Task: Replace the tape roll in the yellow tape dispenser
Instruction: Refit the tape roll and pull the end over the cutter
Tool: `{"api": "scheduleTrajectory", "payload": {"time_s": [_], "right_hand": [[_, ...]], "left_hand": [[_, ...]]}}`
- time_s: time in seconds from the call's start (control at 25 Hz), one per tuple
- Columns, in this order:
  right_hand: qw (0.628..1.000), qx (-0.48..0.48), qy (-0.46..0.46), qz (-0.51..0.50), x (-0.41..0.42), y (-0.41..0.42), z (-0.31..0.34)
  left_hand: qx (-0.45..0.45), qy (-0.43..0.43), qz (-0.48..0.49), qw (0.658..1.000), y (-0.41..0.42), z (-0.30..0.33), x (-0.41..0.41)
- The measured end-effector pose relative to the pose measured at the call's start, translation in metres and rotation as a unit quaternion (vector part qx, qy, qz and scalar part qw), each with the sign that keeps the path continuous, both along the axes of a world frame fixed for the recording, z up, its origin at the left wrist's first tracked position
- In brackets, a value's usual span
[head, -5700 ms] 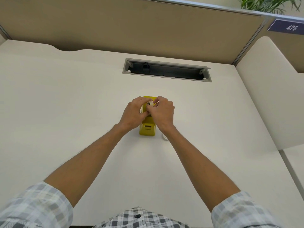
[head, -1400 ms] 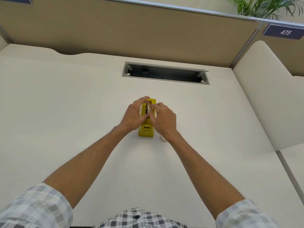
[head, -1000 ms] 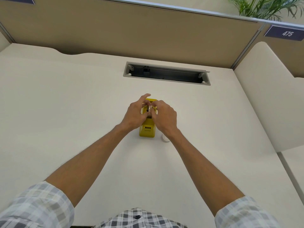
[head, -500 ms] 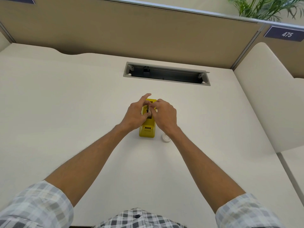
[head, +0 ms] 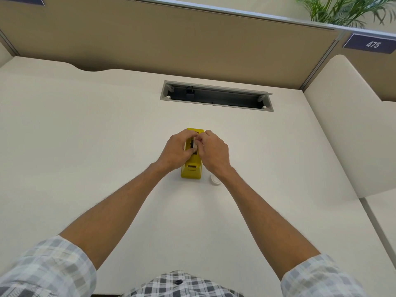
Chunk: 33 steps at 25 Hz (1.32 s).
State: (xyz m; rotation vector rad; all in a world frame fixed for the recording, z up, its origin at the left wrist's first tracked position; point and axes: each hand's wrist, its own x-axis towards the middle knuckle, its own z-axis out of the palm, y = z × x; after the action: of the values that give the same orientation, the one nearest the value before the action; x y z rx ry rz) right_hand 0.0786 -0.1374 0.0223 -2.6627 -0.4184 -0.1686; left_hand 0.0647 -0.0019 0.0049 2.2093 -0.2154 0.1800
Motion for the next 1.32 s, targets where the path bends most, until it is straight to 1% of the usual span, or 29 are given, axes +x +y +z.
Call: {"api": "scheduleTrajectory", "payload": {"time_s": [0.2, 0.4, 0.6, 0.88, 0.96, 1.04, 1.32], "right_hand": [[1.0, 0.001, 0.003, -0.001, -0.002, -0.002, -0.003], [1.0, 0.013, -0.001, 0.007, -0.008, -0.002, -0.002], [1.0, 0.022, -0.001, 0.001, -0.012, 0.0, -0.005], [1.0, 0.008, -0.006, -0.002, -0.014, -0.001, -0.011], [1.0, 0.005, -0.008, -0.002, -0.016, -0.002, -0.013], [1.0, 0.0, -0.01, -0.003, -0.017, -0.003, -0.014], [1.0, -0.006, -0.011, -0.003, -0.015, -0.003, -0.011]], "left_hand": [[0.005, -0.004, 0.004, 1.0, -0.001, -0.001, -0.002], [0.002, 0.011, 0.01, 1.0, 0.002, -0.003, -0.007], [0.004, 0.047, -0.003, 0.999, 0.006, -0.006, -0.009], [-0.015, 0.11, -0.016, 0.994, 0.007, -0.006, -0.01], [-0.032, 0.126, -0.023, 0.991, 0.009, -0.008, -0.01], [-0.043, 0.134, -0.028, 0.99, 0.009, -0.009, -0.01], [-0.028, 0.141, -0.033, 0.989, 0.009, -0.008, -0.005]]}}
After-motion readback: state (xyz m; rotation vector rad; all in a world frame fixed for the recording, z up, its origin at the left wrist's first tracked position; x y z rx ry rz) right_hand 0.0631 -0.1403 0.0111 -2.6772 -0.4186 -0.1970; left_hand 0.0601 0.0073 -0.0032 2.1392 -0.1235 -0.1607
